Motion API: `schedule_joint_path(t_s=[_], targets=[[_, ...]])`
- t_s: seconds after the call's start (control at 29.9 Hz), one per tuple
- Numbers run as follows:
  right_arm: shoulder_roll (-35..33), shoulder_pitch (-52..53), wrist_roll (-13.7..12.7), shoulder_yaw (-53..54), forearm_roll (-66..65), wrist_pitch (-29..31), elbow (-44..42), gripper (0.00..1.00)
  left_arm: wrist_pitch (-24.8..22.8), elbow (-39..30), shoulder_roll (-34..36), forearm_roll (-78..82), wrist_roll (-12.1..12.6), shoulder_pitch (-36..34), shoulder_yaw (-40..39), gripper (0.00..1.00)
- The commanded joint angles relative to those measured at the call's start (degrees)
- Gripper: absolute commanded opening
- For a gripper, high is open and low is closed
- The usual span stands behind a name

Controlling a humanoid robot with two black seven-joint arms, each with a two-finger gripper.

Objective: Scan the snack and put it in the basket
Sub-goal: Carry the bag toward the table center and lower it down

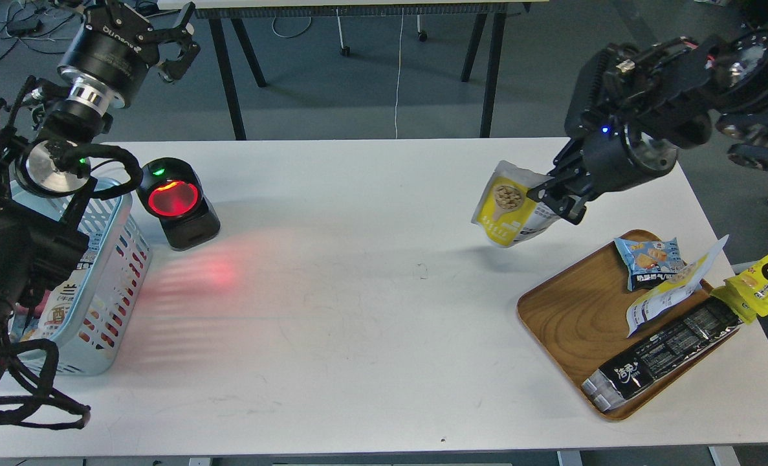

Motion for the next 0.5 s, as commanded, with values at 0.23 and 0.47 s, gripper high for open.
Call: schedule_joint_path(t_s=[0.23, 0.47], targets=[[10.6, -0.6, 0.0, 3.2, 4.6, -1.3, 0.0, 0.0, 0.0, 0.0, 0.1, 0.0, 0.0, 0.1, 0.1, 1.0], [16.2, -3.4, 0.0, 3.4, 4.8, -4.6, -2.6, 0.0, -0.3, 0.0, 0.2, 0.0, 0.0, 0.1, 0.0, 1.0]])
